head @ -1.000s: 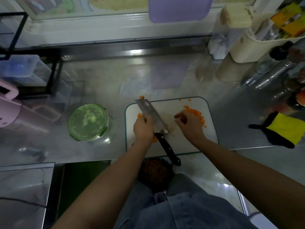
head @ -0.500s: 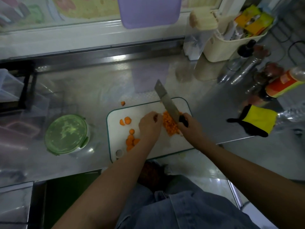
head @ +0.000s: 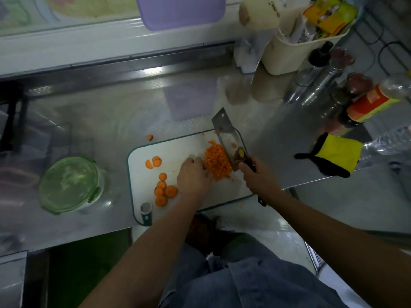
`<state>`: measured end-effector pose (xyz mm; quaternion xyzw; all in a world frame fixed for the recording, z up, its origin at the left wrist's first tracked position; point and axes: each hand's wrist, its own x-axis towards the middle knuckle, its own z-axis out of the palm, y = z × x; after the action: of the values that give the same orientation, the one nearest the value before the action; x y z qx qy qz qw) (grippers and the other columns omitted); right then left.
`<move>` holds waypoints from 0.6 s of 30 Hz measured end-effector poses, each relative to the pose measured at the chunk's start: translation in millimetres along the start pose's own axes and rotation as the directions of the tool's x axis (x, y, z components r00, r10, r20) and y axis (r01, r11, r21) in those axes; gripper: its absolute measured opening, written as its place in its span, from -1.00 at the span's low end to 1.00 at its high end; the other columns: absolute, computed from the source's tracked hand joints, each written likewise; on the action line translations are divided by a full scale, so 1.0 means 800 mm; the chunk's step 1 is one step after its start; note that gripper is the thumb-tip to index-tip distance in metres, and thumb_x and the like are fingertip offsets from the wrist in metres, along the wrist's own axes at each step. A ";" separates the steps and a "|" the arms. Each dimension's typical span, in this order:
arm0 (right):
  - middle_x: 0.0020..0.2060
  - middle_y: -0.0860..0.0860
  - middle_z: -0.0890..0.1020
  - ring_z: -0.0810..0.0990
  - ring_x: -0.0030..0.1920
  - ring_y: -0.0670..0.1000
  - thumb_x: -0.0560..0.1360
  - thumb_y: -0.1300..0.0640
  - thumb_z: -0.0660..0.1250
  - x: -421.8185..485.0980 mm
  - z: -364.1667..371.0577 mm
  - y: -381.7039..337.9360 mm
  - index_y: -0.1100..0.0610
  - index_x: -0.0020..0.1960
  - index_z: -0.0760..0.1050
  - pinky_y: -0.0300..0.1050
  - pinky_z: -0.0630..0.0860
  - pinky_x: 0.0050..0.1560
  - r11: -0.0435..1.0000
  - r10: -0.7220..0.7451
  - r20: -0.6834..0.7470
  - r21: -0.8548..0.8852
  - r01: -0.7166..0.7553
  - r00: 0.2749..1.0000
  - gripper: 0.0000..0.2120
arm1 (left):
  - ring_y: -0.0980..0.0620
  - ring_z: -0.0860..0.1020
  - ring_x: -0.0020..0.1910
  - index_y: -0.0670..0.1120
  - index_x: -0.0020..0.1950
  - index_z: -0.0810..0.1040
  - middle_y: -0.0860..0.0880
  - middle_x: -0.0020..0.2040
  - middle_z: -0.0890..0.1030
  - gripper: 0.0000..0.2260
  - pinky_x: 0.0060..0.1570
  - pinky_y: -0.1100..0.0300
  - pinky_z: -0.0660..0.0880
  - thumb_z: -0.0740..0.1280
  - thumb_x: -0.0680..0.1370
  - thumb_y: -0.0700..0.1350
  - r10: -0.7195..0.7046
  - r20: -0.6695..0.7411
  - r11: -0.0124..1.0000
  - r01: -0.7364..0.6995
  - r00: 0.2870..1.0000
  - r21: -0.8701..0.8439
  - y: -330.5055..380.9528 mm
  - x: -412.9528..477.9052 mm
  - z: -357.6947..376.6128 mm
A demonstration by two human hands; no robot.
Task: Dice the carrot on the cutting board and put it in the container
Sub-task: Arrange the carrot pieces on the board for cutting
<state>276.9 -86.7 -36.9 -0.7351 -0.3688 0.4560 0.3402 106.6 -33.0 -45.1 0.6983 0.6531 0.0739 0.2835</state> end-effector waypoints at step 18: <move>-0.40 0.02 0.45 0.42 -0.45 -0.04 0.58 0.08 0.22 0.001 -0.012 0.001 0.09 -0.07 0.43 -0.14 0.39 -0.44 0.998 -0.059 0.070 -0.033 0.062 0.996 -0.90 | -0.14 0.58 0.01 -0.12 0.01 0.56 -0.12 0.00 0.59 -0.74 -0.07 0.04 0.54 0.35 0.48 0.05 -0.111 0.024 0.984 0.107 0.994 0.145 0.017 0.019 0.020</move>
<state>286.4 -88.1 -34.1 -0.7134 -0.4103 0.4639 0.3279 127.6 -22.8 -55.7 0.6812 0.6892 0.0000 0.2468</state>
